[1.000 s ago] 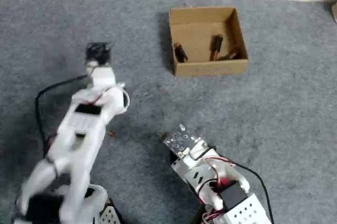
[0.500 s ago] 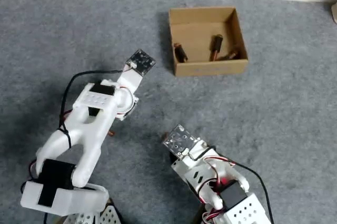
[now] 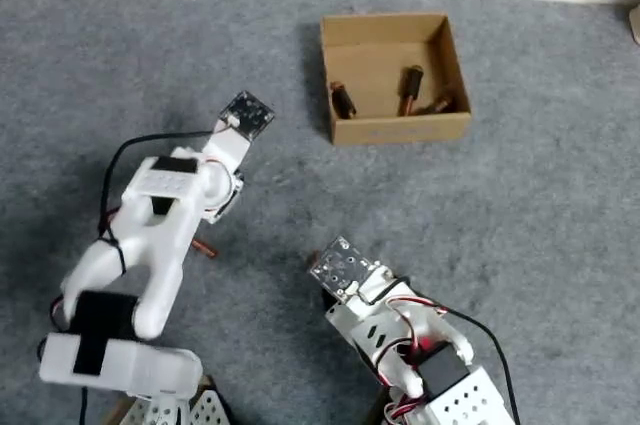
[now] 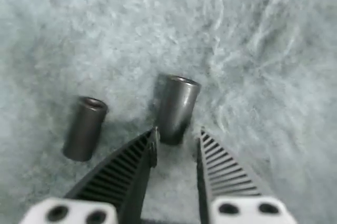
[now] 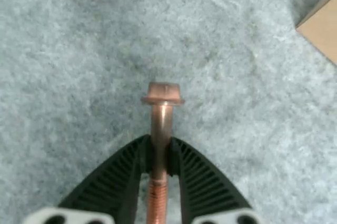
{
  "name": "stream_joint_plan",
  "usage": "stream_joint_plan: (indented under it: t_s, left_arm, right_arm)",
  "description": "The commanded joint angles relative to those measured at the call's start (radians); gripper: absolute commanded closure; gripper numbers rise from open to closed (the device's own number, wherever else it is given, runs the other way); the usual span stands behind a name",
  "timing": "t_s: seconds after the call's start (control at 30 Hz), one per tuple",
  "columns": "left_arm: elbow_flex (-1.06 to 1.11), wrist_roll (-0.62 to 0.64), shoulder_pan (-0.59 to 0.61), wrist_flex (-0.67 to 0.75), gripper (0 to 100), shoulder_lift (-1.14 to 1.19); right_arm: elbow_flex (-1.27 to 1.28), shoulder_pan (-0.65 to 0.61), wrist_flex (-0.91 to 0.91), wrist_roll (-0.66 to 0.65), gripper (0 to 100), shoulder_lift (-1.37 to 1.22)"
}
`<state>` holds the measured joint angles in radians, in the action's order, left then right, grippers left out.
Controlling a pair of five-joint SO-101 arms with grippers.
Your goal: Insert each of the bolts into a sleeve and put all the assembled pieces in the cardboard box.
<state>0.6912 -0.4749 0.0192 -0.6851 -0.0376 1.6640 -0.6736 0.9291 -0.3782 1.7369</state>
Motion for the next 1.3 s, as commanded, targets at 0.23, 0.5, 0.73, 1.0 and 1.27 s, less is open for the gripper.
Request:
stream_joint_plan:
  t_s: [0.23, 0.5, 0.73, 1.0, 1.27]
  left_arm:
    - [-0.335, -0.006, 0.007, -0.192, 88, 0.265]
    - [-0.372, -0.006, 0.007, -0.241, 88, 0.292]
    - [-0.357, -0.006, -0.044, -0.239, 99, 0.295]
    - [-0.153, -0.175, -0.174, -0.235, 100, 0.176]
    - [0.332, -0.094, -0.263, -0.015, 100, -0.524]
  right_arm:
    - [0.002, -0.004, 0.002, -0.014, 99.3, 0.010]
    - [0.002, -0.004, 0.002, -0.014, 99.3, 0.012]
    - [0.002, -0.002, 0.002, -0.015, 99.3, 0.015]
    - [-0.007, 0.120, 0.002, -0.015, 99.3, 0.019]
    - [-0.091, 0.278, 0.002, 0.118, 99.3, 0.021]
